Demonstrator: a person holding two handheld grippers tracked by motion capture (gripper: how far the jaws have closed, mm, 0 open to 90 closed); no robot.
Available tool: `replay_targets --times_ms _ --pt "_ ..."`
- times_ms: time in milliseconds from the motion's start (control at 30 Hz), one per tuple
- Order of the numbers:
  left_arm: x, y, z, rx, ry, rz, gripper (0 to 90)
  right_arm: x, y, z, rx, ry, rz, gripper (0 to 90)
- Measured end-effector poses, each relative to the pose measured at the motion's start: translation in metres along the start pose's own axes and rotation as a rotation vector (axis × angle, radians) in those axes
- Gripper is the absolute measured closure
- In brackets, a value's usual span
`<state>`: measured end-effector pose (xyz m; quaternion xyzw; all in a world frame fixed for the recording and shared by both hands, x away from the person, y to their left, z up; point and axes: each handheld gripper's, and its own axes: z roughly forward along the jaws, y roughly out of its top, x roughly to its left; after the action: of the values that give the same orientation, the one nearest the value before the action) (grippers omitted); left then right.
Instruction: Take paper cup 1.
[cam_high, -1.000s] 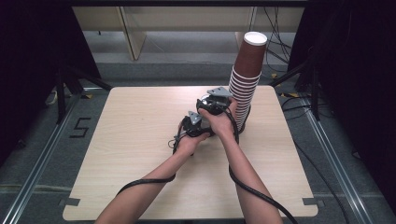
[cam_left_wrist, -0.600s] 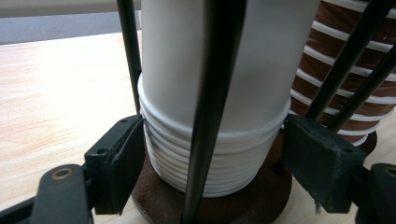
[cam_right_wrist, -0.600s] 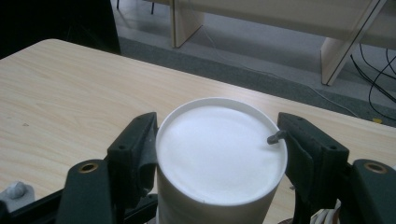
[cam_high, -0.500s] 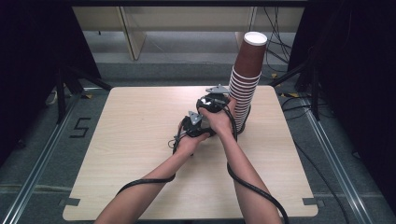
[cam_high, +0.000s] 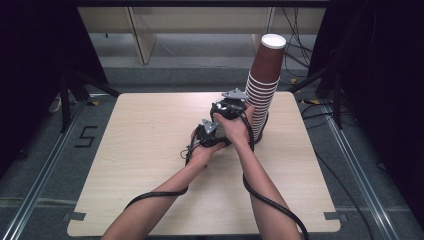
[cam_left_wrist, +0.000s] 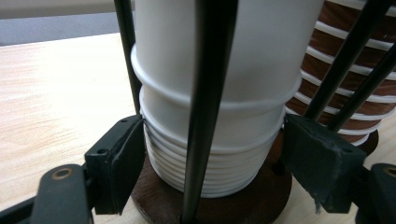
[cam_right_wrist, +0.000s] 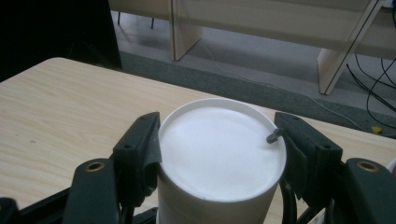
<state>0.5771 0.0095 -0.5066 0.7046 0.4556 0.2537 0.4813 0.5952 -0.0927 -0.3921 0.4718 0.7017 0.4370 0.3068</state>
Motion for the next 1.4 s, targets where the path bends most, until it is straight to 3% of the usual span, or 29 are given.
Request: replay_targets --times_ms 133,267,333,600,667,700,833,1200,1400 --pt "-0.001 0.0 0.001 -0.016 -0.002 -0.012 22.1 0.0 0.005 -0.004 -0.022 0.008 0.011 35.2" --pt "-0.001 0.0 0.001 -0.013 0.0 -0.008 22.1 -0.001 0.011 -0.01 -0.044 0.003 -0.014 35.4" --pt "-0.001 0.0 0.001 -0.008 -0.006 -0.003 22.1 -0.001 0.013 -0.011 -0.045 0.016 0.006 35.4" --pt "-0.001 0.0 0.001 -0.01 -0.008 -0.008 22.4 0.0 0.019 -0.017 -0.071 0.017 0.01 35.4" --pt "-0.001 0.0 0.001 -0.009 -0.003 -0.004 22.4 0.0 0.021 -0.019 -0.074 0.013 -0.01 35.4" --pt "-0.001 0.0 0.001 -0.009 -0.003 -0.003 22.4 0.001 0.022 -0.019 -0.08 0.02 0.016 35.4" --pt "-0.001 -0.001 0.0 -0.007 -0.001 0.001 22.8 0.001 0.026 -0.023 -0.09 0.009 -0.011 35.5" --pt "-0.002 0.0 0.002 -0.003 0.004 0.01 22.0 -0.002 0.035 -0.031 -0.125 0.017 0.023 35.6" --pt "-0.002 0.0 0.001 -0.003 -0.002 0.009 22.2 -0.001 0.042 -0.034 -0.142 0.019 0.005 35.7"
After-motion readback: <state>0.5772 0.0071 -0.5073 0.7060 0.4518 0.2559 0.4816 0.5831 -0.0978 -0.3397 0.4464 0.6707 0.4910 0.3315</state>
